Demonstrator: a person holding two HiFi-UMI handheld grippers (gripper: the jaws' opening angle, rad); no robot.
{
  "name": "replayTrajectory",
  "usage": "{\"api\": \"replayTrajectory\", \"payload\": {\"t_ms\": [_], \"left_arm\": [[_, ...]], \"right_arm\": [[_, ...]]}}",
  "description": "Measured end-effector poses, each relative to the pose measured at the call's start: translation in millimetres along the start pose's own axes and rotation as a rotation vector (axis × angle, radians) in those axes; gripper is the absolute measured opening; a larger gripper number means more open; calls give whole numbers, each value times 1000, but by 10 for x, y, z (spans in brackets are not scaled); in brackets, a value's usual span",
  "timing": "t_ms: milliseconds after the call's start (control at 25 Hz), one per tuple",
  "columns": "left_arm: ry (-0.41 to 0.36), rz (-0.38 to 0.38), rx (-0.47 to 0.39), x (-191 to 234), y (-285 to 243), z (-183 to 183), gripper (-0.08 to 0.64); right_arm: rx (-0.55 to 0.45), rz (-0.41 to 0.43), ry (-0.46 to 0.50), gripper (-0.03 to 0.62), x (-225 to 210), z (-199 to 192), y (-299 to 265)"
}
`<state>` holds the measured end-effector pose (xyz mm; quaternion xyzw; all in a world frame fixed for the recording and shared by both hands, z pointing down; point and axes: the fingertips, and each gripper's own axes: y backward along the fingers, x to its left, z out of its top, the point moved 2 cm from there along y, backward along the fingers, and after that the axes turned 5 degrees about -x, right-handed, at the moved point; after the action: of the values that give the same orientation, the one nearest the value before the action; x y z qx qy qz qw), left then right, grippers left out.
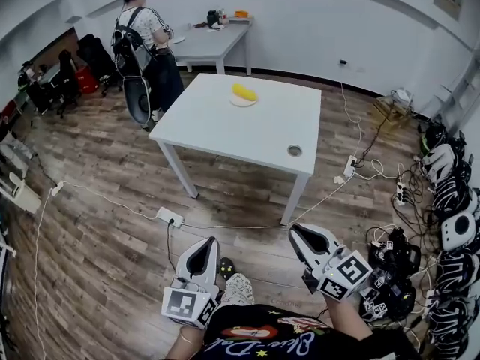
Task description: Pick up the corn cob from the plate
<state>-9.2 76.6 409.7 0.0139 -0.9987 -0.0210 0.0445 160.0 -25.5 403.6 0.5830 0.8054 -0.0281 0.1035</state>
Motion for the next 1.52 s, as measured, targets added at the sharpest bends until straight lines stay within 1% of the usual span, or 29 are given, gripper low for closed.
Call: {"api": "replayTrajectory", "payload": {"t_ms": [80,120,240,280,400,480,560,640,720,800,840,920,960,1000,1080,1160,1280,1400,1520], "left_arm": [[-7,-30,-9,313,-423,32,-12],[-24,-51,-9,453,-630,42,-12],[-131,-108,24,816,-1153,107,-12],[-149,-136,28,924,-1296,146,-12],[-144,-243,25,1230,-1667,193,-12],[-144,-266,24,1413,-1954,211,-12],[-104,-287,19,1548,-2234,211,-12],[-49,-309,18,1667,-2460,138,-12],[-27,-308,39,1798,-2694,47,-12],[-33,-294,53,1965,-2941,15,-12],[-42,-280,55,2070,-3055,25,-12],[-65,-243,59,2322,-3286,68,-12],[-74,-225,61,2451,-3414,90,-12],[-81,-208,60,2572,-3551,111,-12],[-90,-178,48,2787,-3846,153,-12],[-90,-162,28,2953,-4146,198,-12],[-64,-157,7,3103,-4471,189,-12],[-26,-166,47,3270,-4705,79,-12],[0,-197,94,3397,-4950,-82,-12]], "right_arm": [[-10,-18,29,28,-247,94,-386],[-16,-34,41,28,-375,133,-573],[-28,-90,28,28,-721,182,-1125],[-34,-99,17,28,-796,192,-1318],[-58,-113,18,28,-945,214,-1871],[-58,-139,39,28,-1102,226,-2164],[-49,-151,39,28,-1283,226,-2401],[-55,-127,23,28,-1435,210,-2581],[-83,-102,18,28,-1636,214,-2727],[-132,-82,-14,28,-1932,252,-2911],[-166,-57,-67,28,-2094,279,-3026],[-246,21,-209,28,-2418,352,-3292],[-282,50,-254,28,-2582,403,-3430],[-306,63,-264,28,-2749,458,-3569],[-305,49,-209,28,-3080,556,-3859],[-263,10,-122,28,-3375,619,-4144],[-183,-69,21,28,-3719,621,-4480],[-76,-131,159,28,-4010,572,-4881],[63,-157,234,28,-4303,402,-5235]]}}
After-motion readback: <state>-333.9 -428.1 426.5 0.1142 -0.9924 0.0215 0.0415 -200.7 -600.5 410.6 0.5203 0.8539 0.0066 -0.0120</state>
